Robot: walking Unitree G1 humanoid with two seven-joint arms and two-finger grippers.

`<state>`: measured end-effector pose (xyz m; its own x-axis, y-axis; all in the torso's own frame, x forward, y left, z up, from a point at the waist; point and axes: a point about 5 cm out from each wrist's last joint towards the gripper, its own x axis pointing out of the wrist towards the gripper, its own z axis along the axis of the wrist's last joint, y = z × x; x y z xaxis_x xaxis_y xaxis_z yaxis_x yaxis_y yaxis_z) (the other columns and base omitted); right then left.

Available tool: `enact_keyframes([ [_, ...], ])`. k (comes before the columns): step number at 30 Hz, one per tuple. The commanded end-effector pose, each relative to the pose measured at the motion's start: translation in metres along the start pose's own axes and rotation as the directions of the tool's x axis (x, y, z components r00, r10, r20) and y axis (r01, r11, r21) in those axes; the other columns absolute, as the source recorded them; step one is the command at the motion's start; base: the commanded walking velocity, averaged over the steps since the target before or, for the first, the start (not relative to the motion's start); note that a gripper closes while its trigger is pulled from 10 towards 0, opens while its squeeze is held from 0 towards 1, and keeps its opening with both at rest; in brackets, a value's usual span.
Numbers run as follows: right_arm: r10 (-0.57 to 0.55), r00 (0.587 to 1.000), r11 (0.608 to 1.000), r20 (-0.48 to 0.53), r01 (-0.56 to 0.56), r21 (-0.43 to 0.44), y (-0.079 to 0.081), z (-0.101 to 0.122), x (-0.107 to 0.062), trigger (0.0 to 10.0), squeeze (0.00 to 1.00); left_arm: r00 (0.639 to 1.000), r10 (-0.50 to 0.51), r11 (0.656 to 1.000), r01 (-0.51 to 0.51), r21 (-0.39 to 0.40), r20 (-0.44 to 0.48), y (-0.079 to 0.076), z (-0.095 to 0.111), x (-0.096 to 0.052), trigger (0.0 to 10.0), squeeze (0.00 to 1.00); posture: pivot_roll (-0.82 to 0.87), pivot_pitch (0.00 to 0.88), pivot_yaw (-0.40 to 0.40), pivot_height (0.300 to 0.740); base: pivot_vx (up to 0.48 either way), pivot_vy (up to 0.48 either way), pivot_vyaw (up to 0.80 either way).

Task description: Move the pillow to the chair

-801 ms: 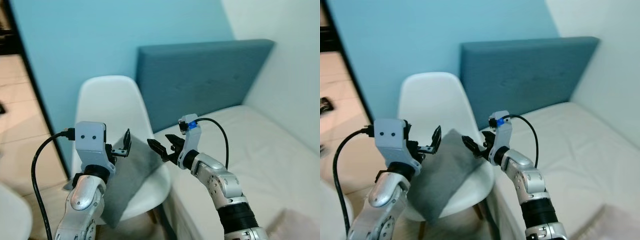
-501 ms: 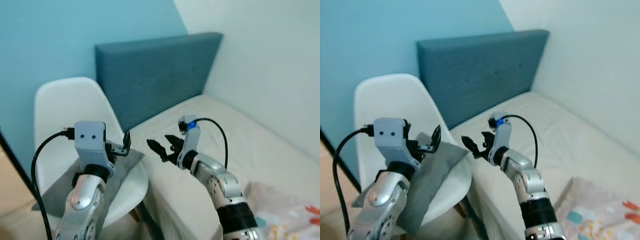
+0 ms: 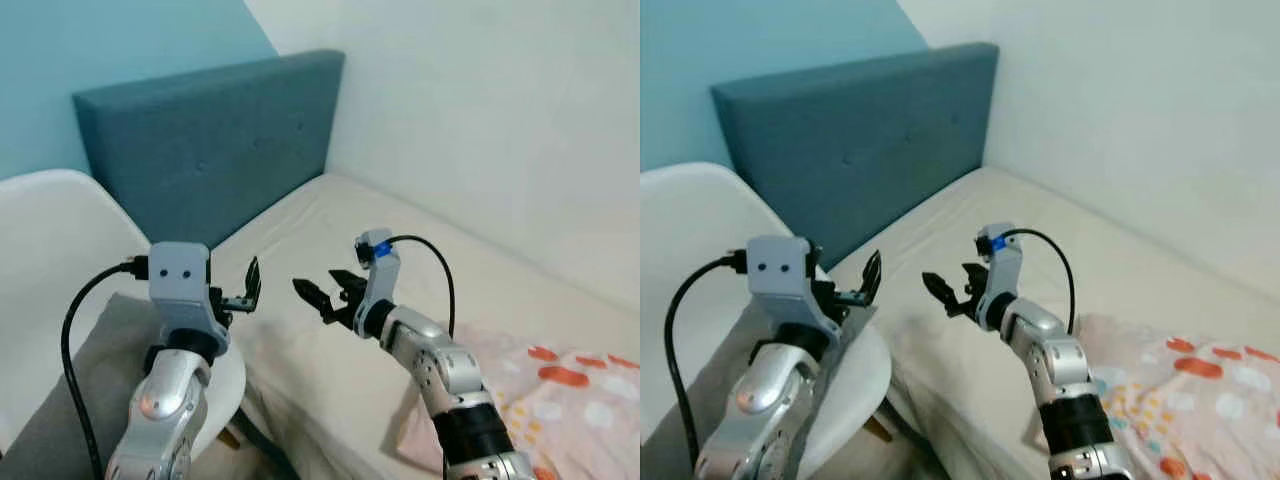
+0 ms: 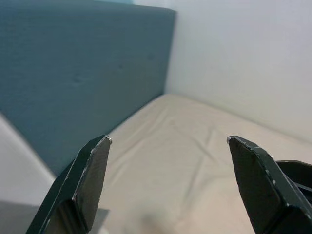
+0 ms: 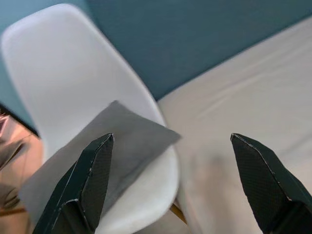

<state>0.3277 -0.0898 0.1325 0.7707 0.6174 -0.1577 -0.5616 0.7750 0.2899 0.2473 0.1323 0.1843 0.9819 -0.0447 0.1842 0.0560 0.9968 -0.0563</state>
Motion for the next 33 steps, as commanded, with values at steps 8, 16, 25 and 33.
enact_keyframes([
  [8,-0.097,0.995,0.995,-0.023,0.097,0.026,-0.015,-0.004,-0.005,10.0,0.00,1.000,-0.016,1.000,0.016,-0.017,-0.009,-0.004,-0.004,0.000,10.0,0.00,0.10,0.000,-0.128,0.740,0.000,0.000,-0.74],
  [16,-0.168,0.985,0.985,-0.047,0.170,0.031,-0.023,-0.007,-0.006,10.0,0.00,1.000,-0.016,1.000,0.016,-0.016,-0.005,-0.004,-0.003,0.001,10.0,0.00,0.10,0.000,-0.130,0.740,0.000,0.000,-0.74],
  [25,-0.287,0.958,0.958,-0.019,0.287,0.021,-0.037,-0.004,-0.014,10.0,0.00,0.999,-0.012,0.999,0.011,0.033,0.030,0.001,0.003,-0.001,10.0,0.00,0.08,0.000,-0.125,0.740,0.000,0.000,-0.74],
  [33,-0.376,0.927,0.927,0.003,0.376,0.007,-0.051,-0.009,-0.030,10.0,0.00,0.991,0.132,0.961,-0.126,0.245,-0.009,0.040,-0.013,-0.009,10.0,0.00,0.08,0.000,-0.119,0.740,0.000,0.000,-0.74],
])
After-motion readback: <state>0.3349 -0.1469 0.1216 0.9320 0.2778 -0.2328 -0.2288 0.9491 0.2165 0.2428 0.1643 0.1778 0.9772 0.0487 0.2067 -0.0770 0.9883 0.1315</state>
